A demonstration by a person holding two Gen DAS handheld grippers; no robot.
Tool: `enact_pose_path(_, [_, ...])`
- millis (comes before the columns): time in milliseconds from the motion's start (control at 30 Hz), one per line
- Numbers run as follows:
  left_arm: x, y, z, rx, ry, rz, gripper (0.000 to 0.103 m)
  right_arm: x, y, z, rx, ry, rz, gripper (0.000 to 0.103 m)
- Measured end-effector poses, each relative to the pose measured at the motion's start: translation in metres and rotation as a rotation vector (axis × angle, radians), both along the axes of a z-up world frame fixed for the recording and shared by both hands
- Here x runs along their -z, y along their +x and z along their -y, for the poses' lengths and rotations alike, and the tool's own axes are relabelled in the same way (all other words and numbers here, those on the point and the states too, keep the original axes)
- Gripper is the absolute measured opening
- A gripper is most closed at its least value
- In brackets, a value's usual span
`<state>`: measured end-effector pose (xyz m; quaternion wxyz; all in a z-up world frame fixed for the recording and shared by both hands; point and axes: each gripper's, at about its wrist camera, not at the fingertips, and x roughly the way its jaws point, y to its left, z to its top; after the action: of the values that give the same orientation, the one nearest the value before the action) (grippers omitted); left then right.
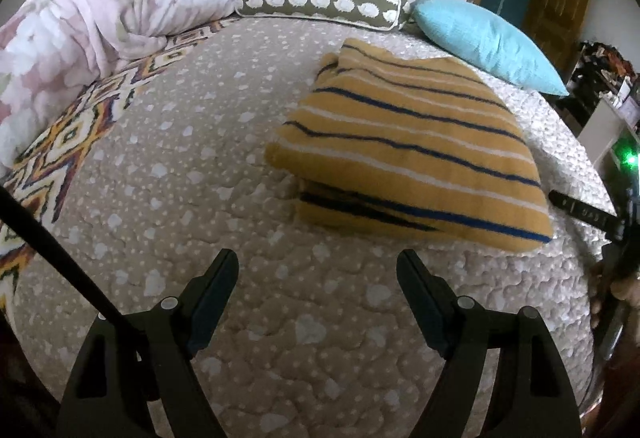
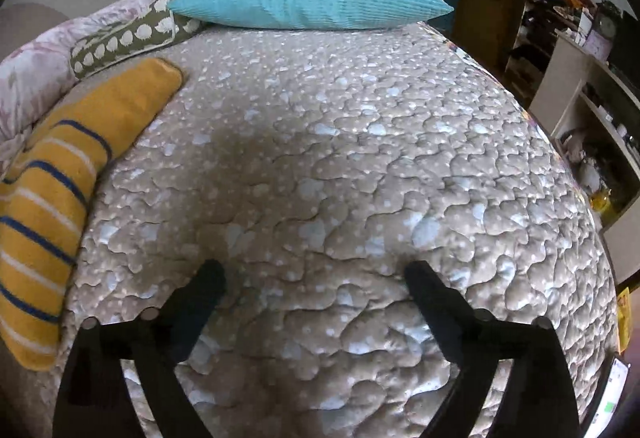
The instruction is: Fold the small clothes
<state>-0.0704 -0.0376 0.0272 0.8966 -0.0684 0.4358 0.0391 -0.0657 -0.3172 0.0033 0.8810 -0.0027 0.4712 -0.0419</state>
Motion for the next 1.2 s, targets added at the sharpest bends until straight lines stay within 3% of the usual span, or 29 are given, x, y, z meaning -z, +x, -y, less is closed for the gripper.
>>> enact_pose_path(367, [0.019,0.011,0.004,0.026,0.02,-0.017,0.083,0.003,-0.003,0.002,0.008,0.011,0.008,0.103])
enact_pose_path(633, [0.032,0.015,0.015,0.045,0.076,-0.012,0.096,0.002,-0.004,0.001,0.011,0.011,0.008,0.103])
enact_pose_path(1200, [0.036,0.015,0.017,0.045,0.091,-0.003,0.1,0.002,-0.004,0.001,0.01,0.011,0.008,0.103])
